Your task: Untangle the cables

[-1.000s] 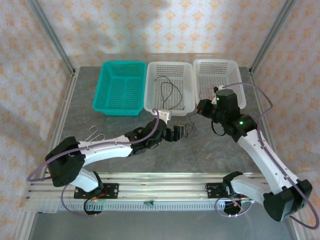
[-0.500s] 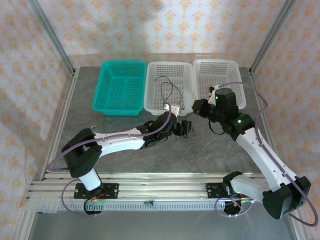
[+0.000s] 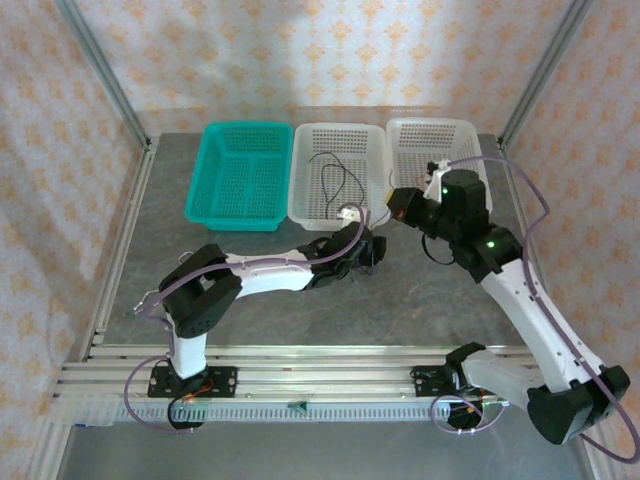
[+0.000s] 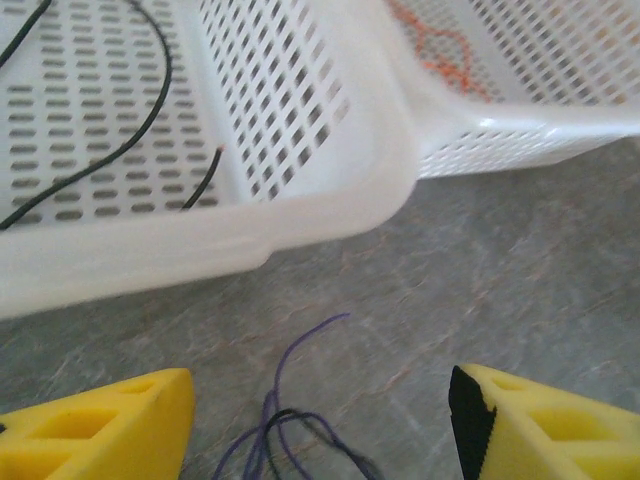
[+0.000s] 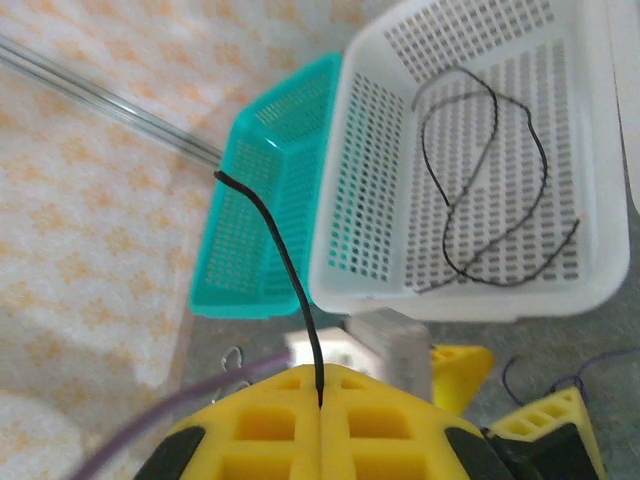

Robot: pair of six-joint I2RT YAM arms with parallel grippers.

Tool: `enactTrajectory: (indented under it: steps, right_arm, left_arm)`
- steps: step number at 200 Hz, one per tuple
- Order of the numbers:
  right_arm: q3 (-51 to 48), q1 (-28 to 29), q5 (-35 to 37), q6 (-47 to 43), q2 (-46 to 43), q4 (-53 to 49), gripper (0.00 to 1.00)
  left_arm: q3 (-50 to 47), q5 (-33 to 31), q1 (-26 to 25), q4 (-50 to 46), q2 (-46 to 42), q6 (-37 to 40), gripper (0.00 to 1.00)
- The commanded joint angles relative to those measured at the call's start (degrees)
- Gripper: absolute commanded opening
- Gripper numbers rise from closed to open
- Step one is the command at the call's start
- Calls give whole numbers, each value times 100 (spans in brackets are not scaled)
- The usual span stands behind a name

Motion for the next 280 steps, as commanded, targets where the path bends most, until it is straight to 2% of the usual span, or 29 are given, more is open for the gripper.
enactTrajectory:
  steps: [1,41,101,118,143,187,255,267,280]
  right_arm:
    - [441,38,114,-22,-263,-42,0]
    - [979,39,10,-79,-322,-119,0]
    - [1607,37,364,-340,-318,-344,0]
    - [1680,37,731,-430,-291,-539,0]
    - [1812,37,1497,-490,-219,-949,0]
    - [2005,37,2200,-666,-204,-1069,0]
    - [2279,37,2381,-1111,104,-1158,0]
    - [2329,30,2394,-1163,197,-1224,0]
    - [2377,28,2398,-1207,301,-1282,0]
  left_arm:
    - [-199,-303,23,-203,61,-232,69]
    - [-592,-284,27,-193,66,-306,69]
    - [-954,-344,23,-170,-77,-402,69]
    - [-1094,-317,26,-25,-208,-395,70]
    - [-1233,-133,26,222,-410,-323,81]
    - [-1359,-63,29,397,-1126,-306,95]
    - [-1310,-620,99,-242,-2493,-44,96]
    - [-1312,-534,200,-285,-2689,-41,96]
    - [-1300,-127,426,-290,-2818,16,95]
